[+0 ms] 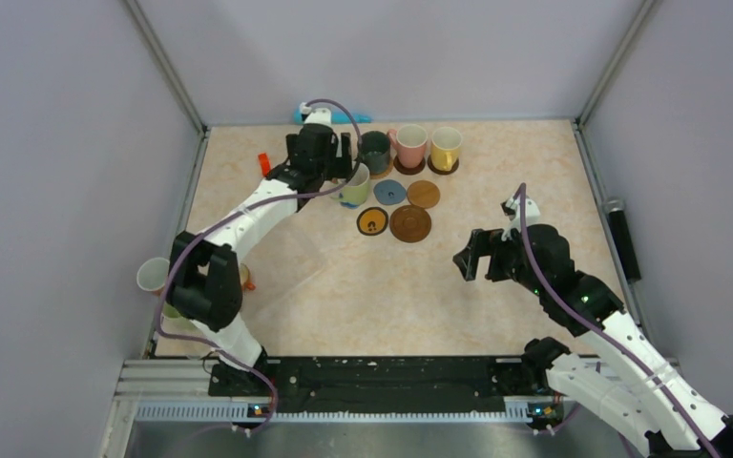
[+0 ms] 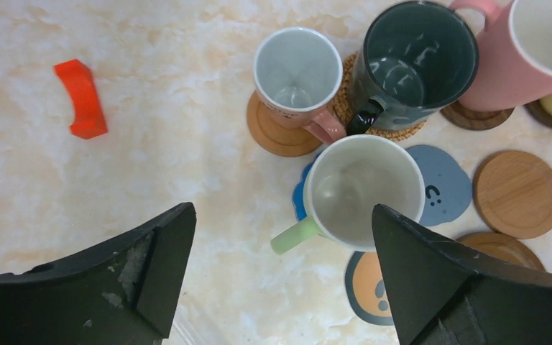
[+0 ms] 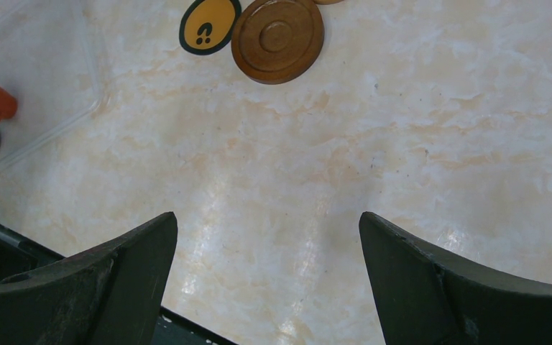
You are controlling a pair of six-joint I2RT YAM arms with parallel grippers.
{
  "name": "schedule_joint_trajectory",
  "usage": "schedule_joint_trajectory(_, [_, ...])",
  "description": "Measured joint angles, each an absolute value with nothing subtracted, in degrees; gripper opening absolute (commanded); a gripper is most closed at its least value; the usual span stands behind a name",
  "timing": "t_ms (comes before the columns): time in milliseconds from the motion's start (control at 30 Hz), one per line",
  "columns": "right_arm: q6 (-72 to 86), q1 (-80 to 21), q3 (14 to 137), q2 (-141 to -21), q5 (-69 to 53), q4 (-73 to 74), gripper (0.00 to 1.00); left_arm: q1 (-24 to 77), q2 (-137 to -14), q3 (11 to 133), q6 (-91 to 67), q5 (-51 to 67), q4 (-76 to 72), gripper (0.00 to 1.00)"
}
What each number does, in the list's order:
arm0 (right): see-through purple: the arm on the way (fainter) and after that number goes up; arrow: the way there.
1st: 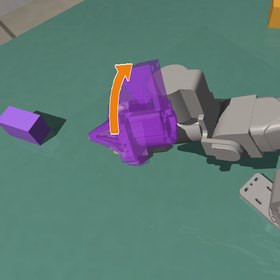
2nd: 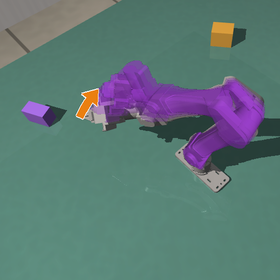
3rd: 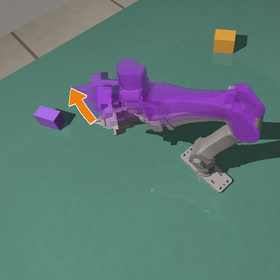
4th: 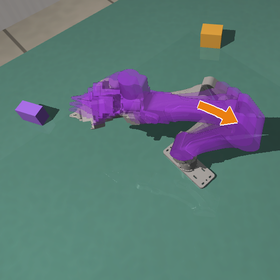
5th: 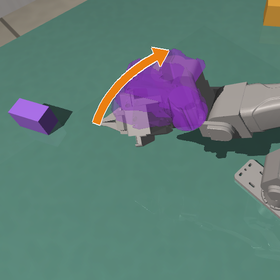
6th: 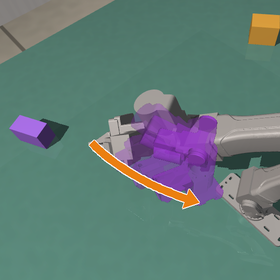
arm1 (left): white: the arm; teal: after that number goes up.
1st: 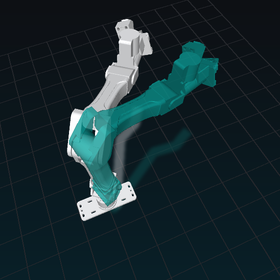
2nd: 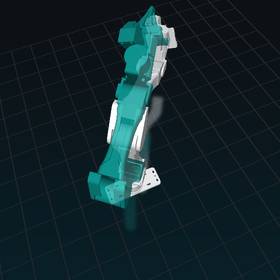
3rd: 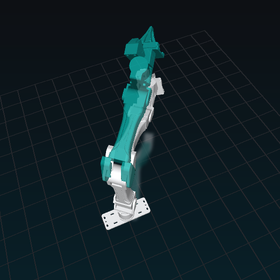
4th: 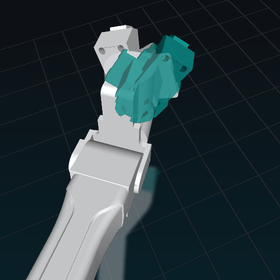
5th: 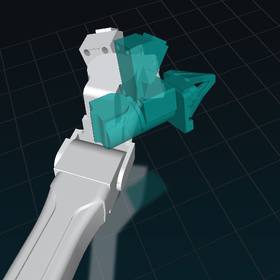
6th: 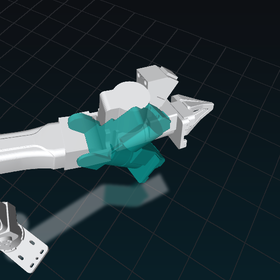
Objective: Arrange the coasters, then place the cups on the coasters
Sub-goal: Place the cup on the coaster, then pick up the cup from the tray.
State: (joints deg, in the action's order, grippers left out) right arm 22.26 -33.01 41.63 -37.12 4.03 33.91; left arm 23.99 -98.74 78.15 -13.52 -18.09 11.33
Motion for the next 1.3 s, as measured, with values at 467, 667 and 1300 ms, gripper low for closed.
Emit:
schedule_joint_trajectory(467, [22.3,-33.0,41.6,-37.1,3.7,33.9,0.96,22.0,-80.6,71.6,-21.5,-37.9,22.0,0.98])
schedule_joint_trajectory(667, [22.2,-33.0,41.6,-36.5,3.2,33.9,0.96,14.5,-75.9,67.1,-28.9,-43.2,28.0,0.84])
schedule_joint_trajectory(1300, [22.2,-33.0,41.6,-36.0,2.4,33.4,0.96,-12.5,-66.6,57.3,-48.2,-49.1,37.1,0.61])
